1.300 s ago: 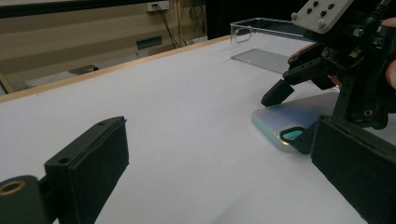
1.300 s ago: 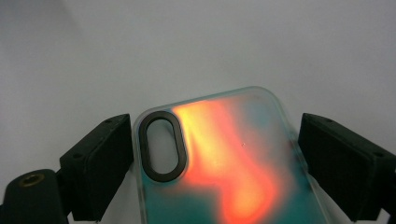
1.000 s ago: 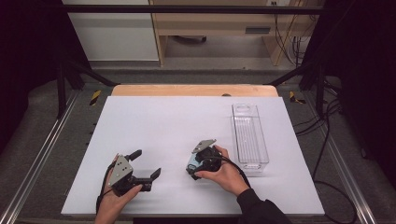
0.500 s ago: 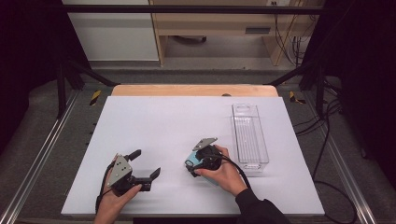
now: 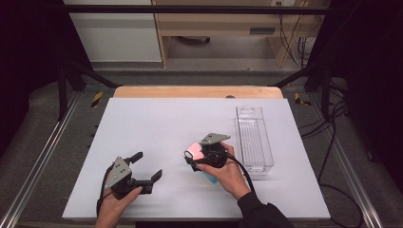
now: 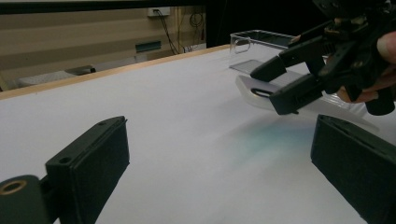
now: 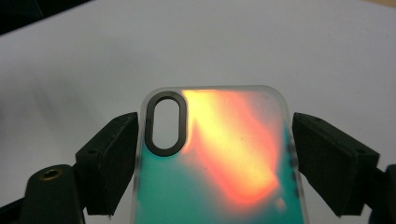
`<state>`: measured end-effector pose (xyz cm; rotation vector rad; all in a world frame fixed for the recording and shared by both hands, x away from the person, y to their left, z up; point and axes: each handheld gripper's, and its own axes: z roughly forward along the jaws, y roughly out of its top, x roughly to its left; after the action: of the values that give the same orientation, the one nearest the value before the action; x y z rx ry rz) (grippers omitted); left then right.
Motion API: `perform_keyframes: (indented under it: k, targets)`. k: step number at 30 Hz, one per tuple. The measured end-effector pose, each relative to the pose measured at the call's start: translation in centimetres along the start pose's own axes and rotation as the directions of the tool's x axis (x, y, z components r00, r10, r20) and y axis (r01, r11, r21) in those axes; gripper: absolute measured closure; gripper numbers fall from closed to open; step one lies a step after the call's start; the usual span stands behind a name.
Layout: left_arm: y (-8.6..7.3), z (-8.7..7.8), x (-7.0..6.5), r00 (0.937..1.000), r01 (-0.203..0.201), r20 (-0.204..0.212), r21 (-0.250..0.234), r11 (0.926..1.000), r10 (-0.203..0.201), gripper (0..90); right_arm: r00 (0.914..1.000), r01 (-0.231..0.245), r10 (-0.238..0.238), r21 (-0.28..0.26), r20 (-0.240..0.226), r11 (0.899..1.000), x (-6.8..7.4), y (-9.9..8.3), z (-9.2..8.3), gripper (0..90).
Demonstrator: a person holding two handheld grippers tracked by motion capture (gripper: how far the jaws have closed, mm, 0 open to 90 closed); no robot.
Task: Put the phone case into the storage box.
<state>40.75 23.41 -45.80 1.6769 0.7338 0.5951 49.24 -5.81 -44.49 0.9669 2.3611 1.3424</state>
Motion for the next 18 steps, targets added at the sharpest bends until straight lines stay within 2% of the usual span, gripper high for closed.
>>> perform_keyframes:
  k: [3, 6, 10, 11, 14, 16, 18]
  targets:
    - [0.2, 0.1, -0.2, 0.9998, 0.012, 0.016, -0.002, 0.9999, -0.012, 4.4, 1.0000, -0.002, 0.002, -0.053, 0.001, 0.999, 0.2, 1.1, -0.5, 17.9]
    - [0.5, 0.2, -0.6, 0.9993, 0.015, 0.035, -0.002, 0.9999, -0.015, 5.1, 1.0000, -0.006, 0.006, -0.110, -0.001, 0.994, 0.4, 2.2, -0.8, 17.9]
    - [0.9, 0.5, -1.0, 0.9971, 0.042, 0.064, -0.007, 0.9991, -0.041, 6.1, 0.9999, -0.010, 0.010, -0.163, 0.002, 0.987, 0.5, 3.0, -0.8, 17.8]
    - [0.9, 0.6, -1.1, 0.9968, 0.044, 0.066, -0.002, 0.9990, -0.044, 6.5, 0.9999, -0.013, 0.014, -0.175, 0.002, 0.984, 0.5, 3.2, -0.8, 17.9]
    - [1.1, 1.1, -1.3, 0.9924, 0.083, 0.090, 0.014, 0.9964, -0.084, 9.6, 0.9998, -0.021, 0.021, -0.210, 0.000, 0.977, 0.7, 3.5, -0.9, 17.8]
    - [1.4, 1.8, -1.6, 0.9919, 0.093, 0.082, 0.047, 0.9945, -0.097, 12.3, 0.9999, -0.016, 0.017, -0.229, -0.002, 0.973, 0.9, 3.7, -0.9, 17.8]
    - [1.6, 2.4, -2.0, 0.9873, 0.119, 0.099, 0.057, 0.9913, -0.124, 14.9, 0.9998, -0.021, 0.020, -0.245, -0.004, 0.969, 1.0, 3.8, -0.9, 17.8]
